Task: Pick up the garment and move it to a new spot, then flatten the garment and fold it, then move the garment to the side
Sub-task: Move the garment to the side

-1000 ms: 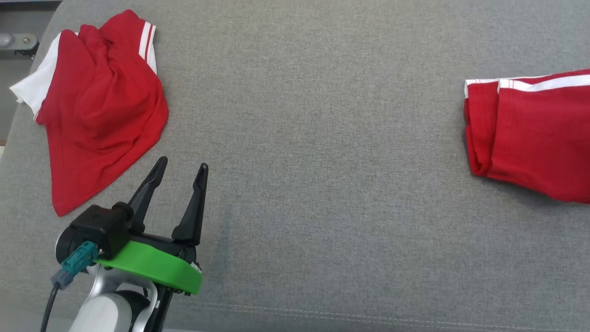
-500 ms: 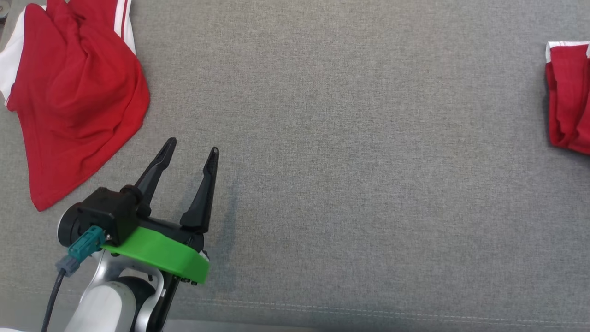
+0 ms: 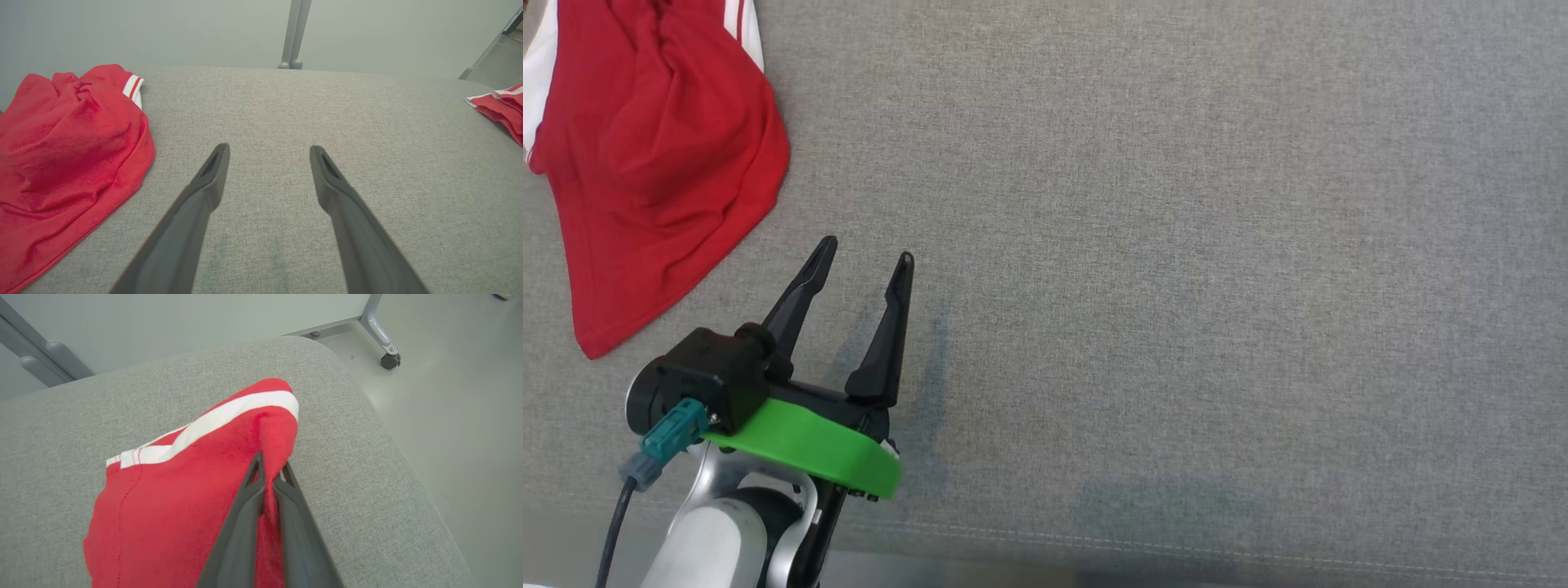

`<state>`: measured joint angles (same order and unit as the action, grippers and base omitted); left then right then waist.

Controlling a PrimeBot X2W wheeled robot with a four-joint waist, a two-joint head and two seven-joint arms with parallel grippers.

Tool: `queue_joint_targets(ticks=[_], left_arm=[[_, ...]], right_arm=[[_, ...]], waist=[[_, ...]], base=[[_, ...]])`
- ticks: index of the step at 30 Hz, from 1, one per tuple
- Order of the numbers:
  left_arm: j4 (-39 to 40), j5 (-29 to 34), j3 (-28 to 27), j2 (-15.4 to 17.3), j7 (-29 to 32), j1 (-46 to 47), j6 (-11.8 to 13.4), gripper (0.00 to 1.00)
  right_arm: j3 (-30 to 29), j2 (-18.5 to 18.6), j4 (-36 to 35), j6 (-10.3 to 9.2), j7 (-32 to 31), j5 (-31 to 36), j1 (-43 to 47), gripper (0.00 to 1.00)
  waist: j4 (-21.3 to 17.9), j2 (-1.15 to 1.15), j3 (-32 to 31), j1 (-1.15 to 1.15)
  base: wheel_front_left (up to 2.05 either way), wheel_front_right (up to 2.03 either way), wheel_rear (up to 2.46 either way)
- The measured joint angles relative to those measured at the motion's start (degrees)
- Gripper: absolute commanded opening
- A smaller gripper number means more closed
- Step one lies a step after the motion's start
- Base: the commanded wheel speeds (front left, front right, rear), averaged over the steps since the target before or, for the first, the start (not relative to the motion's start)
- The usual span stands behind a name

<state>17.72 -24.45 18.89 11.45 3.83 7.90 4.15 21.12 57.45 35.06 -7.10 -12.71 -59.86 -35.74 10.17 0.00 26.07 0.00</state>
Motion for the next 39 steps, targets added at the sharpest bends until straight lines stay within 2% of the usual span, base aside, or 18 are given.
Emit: queue_joint_targets(ticks=[1, 13, 18, 23, 31, 36, 39], left_arm=[[0.00, 0.00, 0.00, 0.00, 0.00, 0.00, 0.00, 1.00], [0.38, -0.01, -1.63, -1.51, -0.99, 0.09, 0.66, 1.00], [-0.70, -0.07, -2.05, -1.56, -2.10, 0.31, 0.66, 1.00], [-2.85, -0.21, -2.60, -1.93, -4.15, 1.86, 0.65, 1.00], [-7.35, -1.24, -4.61, -1.70, -7.08, 1.40, 0.56, 1.00], [-10.07, -1.23, -5.34, -0.79, -8.31, -0.66, 0.38, 1.00], [-11.58, -1.24, -5.68, -0.45, -9.04, -2.41, 0.31, 1.00]], right_arm=[[0.00, 0.00, 0.00, 0.00, 0.00, 0.00, 0.00, 1.00], [-0.38, -1.57, 10.39, -0.05, 2.74, 1.90, -0.05, 1.00], [-1.55, -3.35, 11.22, -0.07, 7.97, 3.35, -0.26, 1.00], [-2.82, -5.89, 7.21, -0.05, 16.00, 3.49, -1.60, 1.00], [-2.21, -7.53, 0.00, 1.56, 27.42, 7.05, -0.94, 1.00], [-0.76, -11.51, -3.82, 1.44, 28.20, 8.43, 3.74, 1.00], [0.88, -15.59, -6.43, 1.24, 27.84, 9.43, 7.59, 1.00]], waist=[[0.00, 0.00, 0.00, 0.00], [-1.73, 0.00, 2.22, 0.00], [-2.82, 0.00, 1.57, 0.00], [-3.67, 0.00, -0.38, 0.00], [-4.80, 0.00, -5.52, 0.00], [-5.57, 0.00, -9.31, 0.00], [-6.15, 0.00, -11.65, 0.00]], base=[[0.00, 0.00, 0.00], [0.00, 0.00, 0.00], [0.00, 0.00, 0.00], [0.00, 0.00, 0.00], [0.00, 0.00, 0.00], [0.00, 0.00, 0.00], [0.00, 0.00, 0.00]])
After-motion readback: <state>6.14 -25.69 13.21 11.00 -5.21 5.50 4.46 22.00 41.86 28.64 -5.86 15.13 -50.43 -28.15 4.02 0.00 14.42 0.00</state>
